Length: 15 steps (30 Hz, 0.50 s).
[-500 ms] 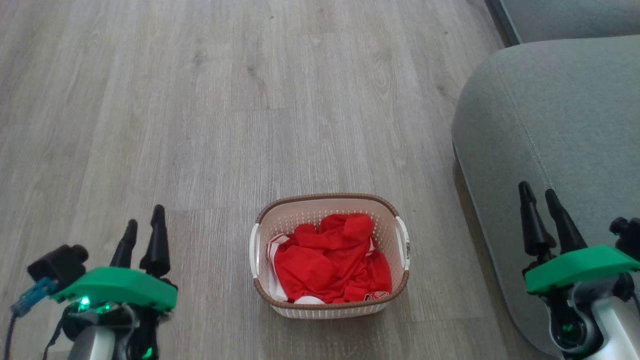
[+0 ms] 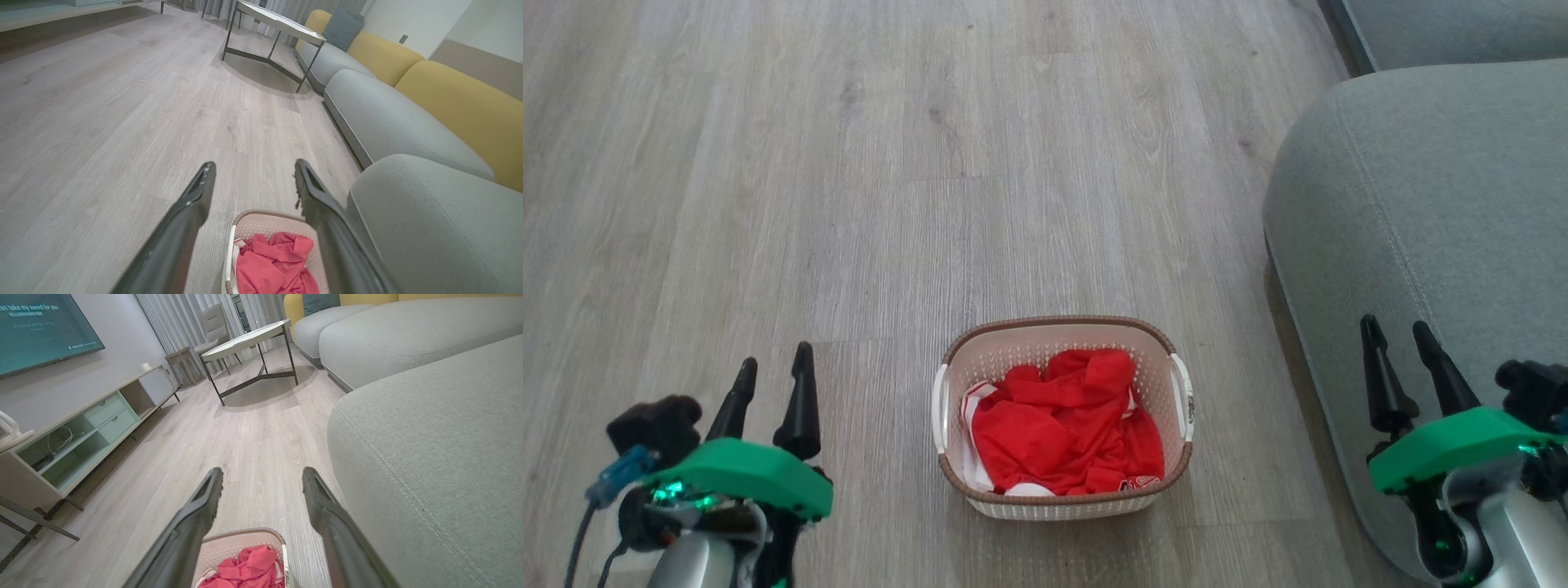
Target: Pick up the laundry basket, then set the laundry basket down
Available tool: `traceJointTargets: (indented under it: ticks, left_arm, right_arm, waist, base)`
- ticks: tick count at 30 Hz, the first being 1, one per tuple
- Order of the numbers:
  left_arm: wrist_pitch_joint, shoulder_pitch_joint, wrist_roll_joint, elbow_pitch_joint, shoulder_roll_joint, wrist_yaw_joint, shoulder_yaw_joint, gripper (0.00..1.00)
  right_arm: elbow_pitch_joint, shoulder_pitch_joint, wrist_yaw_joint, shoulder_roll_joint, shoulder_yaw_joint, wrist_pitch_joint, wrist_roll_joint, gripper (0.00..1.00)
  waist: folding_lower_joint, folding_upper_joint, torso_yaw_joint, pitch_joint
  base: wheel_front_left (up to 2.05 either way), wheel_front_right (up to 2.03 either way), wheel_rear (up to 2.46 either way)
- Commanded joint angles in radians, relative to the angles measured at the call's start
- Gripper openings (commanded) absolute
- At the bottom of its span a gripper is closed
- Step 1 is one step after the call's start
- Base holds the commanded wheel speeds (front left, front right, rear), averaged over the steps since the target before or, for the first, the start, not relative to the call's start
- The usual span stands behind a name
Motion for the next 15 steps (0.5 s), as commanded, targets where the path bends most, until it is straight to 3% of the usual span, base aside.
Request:
traceJointTargets:
  ticks: [1, 15]
  left_arm:
    - [-0.012, -0.065, 0.032, -0.027, 0.025, 0.005, 0.017, 1.00]
    - [-0.032, -0.071, 0.198, -0.001, 0.040, 0.023, -0.021, 1.00]
  right_arm:
    - [-0.025, -0.058, -0.001, -0.003, -0.004, 0.002, -0.037, 1.00]
    - [0.022, -0.066, -0.001, 0.034, -0.045, -0.004, -0.257, 1.00]
  waist:
    - [0.0000, 0.0000, 0.000, 0.000]
    - [0.0000, 0.0000, 0.008, 0.011]
  base:
    - [0.00, 0.00, 0.00]
    - [0.00, 0.00, 0.00]
